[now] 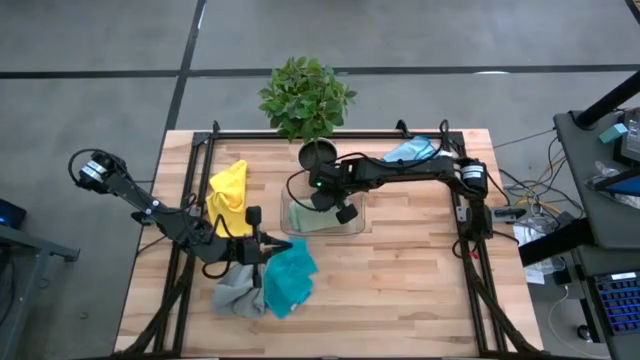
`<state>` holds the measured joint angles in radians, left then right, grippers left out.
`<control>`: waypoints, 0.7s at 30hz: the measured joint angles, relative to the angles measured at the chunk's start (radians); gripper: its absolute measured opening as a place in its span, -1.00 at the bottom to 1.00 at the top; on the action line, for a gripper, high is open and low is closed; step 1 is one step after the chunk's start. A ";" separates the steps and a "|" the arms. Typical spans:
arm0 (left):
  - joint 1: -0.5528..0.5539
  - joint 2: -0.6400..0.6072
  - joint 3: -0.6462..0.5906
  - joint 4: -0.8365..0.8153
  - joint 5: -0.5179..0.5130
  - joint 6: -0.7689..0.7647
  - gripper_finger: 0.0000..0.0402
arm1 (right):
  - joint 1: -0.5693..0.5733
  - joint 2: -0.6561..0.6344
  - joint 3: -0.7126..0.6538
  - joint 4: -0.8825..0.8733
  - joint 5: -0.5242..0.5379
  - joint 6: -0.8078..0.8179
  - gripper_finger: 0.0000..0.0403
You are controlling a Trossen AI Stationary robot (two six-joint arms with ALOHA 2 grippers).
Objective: Fold microfiber towels
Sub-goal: Put the folded green towel into the transparent bin
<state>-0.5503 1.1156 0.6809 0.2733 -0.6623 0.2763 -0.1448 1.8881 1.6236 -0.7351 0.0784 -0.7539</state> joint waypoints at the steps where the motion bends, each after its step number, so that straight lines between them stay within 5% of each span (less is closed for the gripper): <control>1: 0.005 0.000 -0.004 0.000 -0.001 0.000 -1.00 | 0.000 0.002 -0.009 0.014 -0.001 0.004 -0.95; 13: 0.145 0.000 -0.034 -0.027 0.013 -0.167 -1.00 | 0.001 0.022 -0.025 0.042 0.086 0.002 -0.96; 21: 0.312 0.011 0.008 -0.138 0.257 -0.275 -1.00 | 0.039 -0.139 -0.071 0.002 0.080 0.091 -0.96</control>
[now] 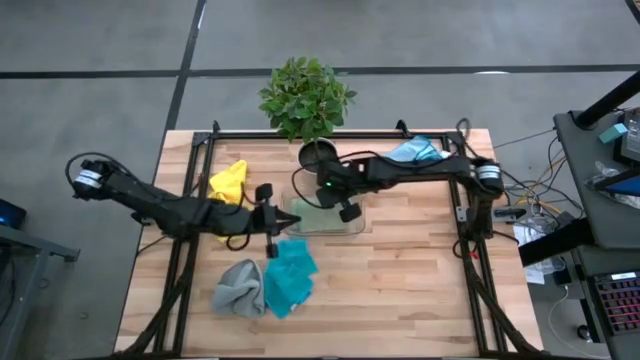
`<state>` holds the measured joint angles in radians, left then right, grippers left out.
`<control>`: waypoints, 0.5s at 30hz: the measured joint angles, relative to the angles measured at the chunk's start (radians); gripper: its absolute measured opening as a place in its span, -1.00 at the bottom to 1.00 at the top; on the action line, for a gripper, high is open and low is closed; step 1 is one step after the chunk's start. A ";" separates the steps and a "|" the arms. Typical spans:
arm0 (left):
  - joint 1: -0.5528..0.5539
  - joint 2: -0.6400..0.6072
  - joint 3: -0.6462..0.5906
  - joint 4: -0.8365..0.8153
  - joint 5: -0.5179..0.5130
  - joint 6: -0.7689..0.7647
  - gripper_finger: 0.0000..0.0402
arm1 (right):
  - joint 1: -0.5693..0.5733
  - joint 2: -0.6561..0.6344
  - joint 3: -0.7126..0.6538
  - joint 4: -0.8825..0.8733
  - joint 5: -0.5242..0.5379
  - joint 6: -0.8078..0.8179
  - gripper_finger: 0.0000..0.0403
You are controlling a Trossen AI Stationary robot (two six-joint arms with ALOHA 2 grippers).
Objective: Fold microfiber towels
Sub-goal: Put the folded green towel into the transparent bin
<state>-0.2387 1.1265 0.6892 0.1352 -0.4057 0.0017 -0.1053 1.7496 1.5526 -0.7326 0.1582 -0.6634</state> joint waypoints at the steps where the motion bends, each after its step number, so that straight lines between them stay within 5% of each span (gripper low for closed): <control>1: 0.020 0.008 0.006 -0.020 0.035 -0.015 -1.00 | 0.014 -0.028 -0.025 0.003 0.000 0.012 -0.96; 15: 0.298 0.381 0.387 -0.609 0.236 0.012 -1.00 | 0.145 -0.439 -0.422 0.292 0.030 0.183 -0.96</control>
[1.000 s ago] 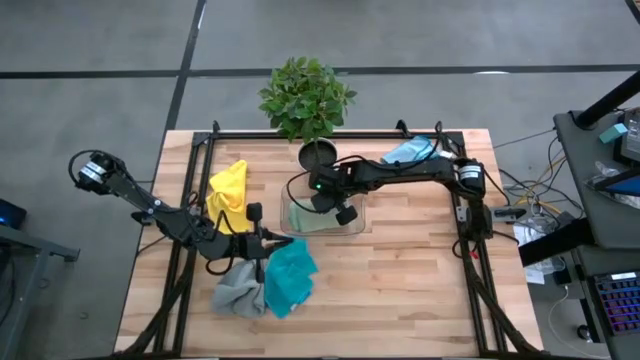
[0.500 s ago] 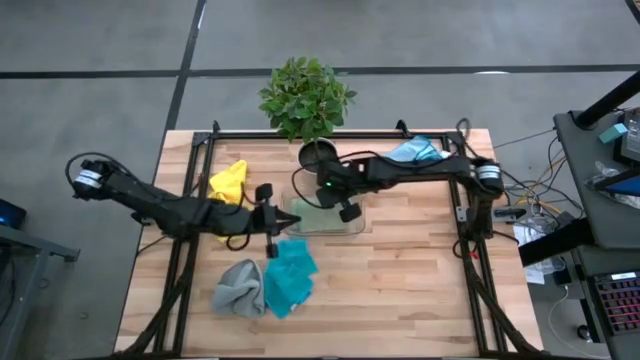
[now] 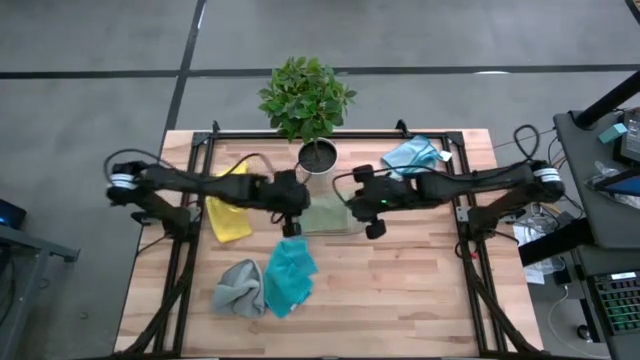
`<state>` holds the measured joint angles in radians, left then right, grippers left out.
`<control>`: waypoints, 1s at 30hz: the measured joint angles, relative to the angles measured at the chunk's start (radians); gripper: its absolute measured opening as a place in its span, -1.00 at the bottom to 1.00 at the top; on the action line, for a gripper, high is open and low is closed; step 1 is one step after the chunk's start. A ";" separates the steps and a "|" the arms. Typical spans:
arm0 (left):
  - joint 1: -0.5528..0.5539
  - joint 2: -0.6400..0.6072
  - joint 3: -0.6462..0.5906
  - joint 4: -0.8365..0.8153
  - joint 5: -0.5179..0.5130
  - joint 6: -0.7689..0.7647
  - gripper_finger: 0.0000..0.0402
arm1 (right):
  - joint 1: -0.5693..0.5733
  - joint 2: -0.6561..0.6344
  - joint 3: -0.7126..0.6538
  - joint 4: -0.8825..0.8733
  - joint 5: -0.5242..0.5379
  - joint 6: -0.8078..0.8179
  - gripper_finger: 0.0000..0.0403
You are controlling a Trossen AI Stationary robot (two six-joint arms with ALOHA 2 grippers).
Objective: Fold microfiber towels
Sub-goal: Put the folded green towel into the transparent bin
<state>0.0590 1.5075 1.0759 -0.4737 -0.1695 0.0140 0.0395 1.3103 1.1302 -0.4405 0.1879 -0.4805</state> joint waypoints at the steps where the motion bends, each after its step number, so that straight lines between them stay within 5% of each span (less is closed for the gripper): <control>1: 0.014 0.034 0.031 -0.031 0.005 0.015 -1.00 | 0.002 -0.021 -0.028 0.022 0.000 0.004 -0.96; 13: 0.075 0.308 0.182 -0.140 -0.020 0.046 -1.00 | 0.008 -0.156 -0.261 0.195 0.000 0.010 -0.96; 30: 0.041 0.278 0.260 -0.049 -0.045 0.044 -1.00 | 0.008 -0.157 -0.279 0.196 0.000 0.010 -0.96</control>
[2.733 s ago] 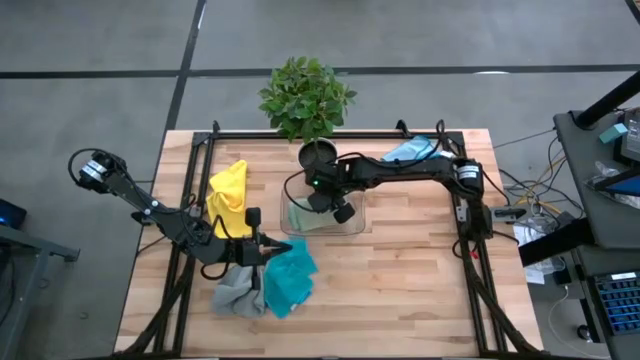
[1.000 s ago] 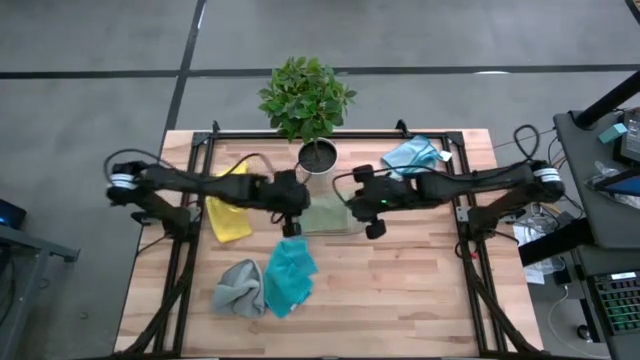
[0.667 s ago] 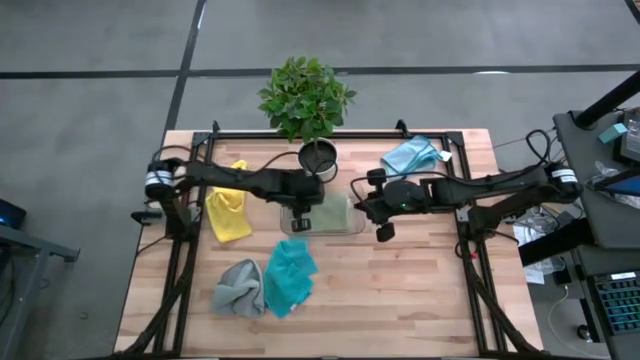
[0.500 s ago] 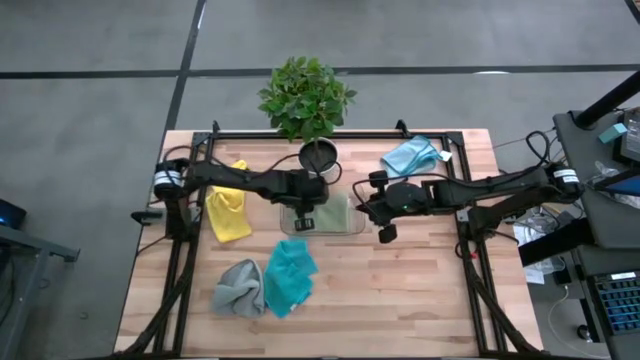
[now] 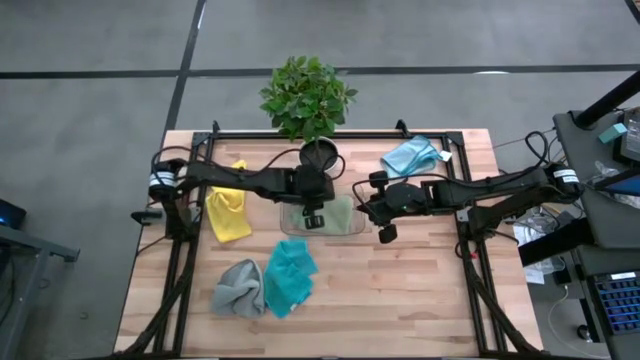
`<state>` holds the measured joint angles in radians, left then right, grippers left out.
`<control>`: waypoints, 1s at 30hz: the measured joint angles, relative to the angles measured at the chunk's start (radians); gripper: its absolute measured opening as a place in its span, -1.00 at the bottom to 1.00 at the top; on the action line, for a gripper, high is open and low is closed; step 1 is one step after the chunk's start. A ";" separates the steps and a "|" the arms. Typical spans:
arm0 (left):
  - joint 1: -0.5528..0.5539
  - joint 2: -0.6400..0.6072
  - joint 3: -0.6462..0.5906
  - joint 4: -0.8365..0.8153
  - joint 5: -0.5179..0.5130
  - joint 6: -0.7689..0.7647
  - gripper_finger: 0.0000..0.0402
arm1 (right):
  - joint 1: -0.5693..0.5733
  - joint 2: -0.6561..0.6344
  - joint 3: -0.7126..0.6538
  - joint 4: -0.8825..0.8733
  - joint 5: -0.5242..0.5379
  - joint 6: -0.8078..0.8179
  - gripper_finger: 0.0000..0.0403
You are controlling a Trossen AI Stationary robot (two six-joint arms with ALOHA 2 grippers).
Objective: Fold microfiber towels
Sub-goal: Put the folded green towel into the transparent bin
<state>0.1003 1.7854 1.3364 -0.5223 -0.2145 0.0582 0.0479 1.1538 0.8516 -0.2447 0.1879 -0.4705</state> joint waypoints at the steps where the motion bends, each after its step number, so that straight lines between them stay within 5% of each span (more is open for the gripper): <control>1: -0.003 0.000 -0.006 0.020 0.000 0.000 -1.00 | 0.000 0.000 0.000 0.000 0.000 0.002 -0.96; 23: -0.001 0.055 -0.063 -0.101 -0.077 0.056 -1.00 | 0.000 0.000 -0.012 -0.004 -0.002 0.026 -0.96; 30: -0.002 0.050 -0.065 -0.105 0.112 -0.029 -1.00 | 0.000 0.000 -0.019 -0.004 -0.002 0.026 -0.96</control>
<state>0.0982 1.8353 1.2714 -0.6269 -0.1023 0.0288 0.0479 1.1538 0.8329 -0.2486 0.1863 -0.4443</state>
